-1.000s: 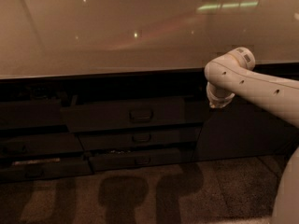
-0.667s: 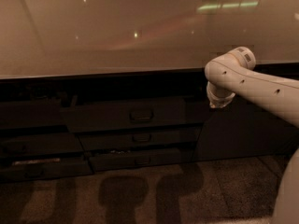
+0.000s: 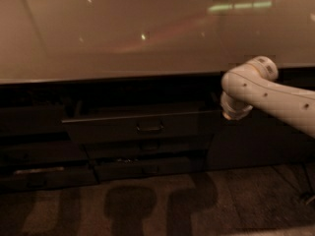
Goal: Open top drawer
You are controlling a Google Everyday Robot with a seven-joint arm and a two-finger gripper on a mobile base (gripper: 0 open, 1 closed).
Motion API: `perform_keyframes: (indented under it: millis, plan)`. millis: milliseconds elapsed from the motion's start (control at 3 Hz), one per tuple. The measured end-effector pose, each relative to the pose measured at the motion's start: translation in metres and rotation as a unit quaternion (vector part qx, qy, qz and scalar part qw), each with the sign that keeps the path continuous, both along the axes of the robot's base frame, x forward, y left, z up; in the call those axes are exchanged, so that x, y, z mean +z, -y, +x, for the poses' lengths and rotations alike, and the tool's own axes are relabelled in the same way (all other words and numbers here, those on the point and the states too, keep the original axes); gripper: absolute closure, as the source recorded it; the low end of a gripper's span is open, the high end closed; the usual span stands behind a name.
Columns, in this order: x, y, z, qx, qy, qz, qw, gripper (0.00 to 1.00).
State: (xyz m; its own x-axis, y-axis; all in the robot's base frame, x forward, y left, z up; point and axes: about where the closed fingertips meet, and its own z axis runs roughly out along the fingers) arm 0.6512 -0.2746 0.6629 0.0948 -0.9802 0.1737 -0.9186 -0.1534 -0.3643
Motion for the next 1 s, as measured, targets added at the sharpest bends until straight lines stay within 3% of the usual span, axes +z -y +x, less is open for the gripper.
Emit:
perform_keyframes:
  millis: [1000]
  plan:
    - [0.003, 0.000, -0.011, 0.006, 0.001, 0.003, 1.0000, 1.00]
